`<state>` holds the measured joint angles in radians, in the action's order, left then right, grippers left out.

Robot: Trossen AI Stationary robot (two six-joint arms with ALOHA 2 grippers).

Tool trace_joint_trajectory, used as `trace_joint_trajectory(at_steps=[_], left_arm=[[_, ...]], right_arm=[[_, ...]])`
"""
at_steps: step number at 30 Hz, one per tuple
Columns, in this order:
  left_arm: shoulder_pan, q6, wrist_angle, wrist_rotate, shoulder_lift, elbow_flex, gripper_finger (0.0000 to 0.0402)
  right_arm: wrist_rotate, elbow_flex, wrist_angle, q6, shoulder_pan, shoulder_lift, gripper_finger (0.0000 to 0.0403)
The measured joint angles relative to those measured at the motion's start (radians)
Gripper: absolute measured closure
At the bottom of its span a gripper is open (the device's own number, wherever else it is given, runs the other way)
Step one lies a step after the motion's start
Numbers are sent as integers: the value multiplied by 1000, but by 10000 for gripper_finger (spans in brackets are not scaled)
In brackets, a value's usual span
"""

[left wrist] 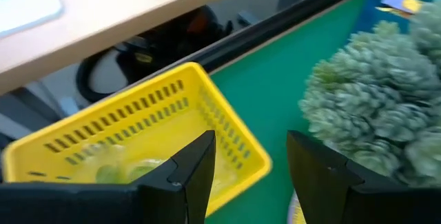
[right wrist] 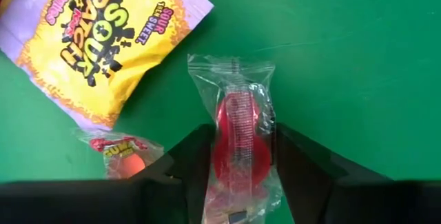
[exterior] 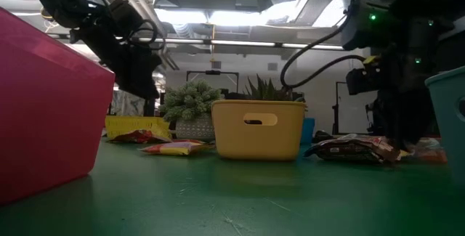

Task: Sort candy
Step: Put the red gummy into the yellow bin

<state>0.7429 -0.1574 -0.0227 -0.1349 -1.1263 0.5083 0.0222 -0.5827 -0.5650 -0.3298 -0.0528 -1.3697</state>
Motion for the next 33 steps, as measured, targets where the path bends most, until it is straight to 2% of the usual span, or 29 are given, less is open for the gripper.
trace_joint_trajectory(at_steps=[7, 12, 27, 33], left_arm=[[-5, 0, 0, 74, 0, 0, 236], [-44, 2, 22, 82, 0, 0, 236], [-220, 10, 128, 84, 0, 0, 237], [-298, 11, 210, 156, 0, 0, 237]], right_arm=[[-14, 0, -1, 1, 0, -1, 326], [-13, -1, -4, 1, 1, -1, 358], [-3, -103, -20, 20, 1, -5, 366], [15, -195, -85, 47, 1, -5, 366]])
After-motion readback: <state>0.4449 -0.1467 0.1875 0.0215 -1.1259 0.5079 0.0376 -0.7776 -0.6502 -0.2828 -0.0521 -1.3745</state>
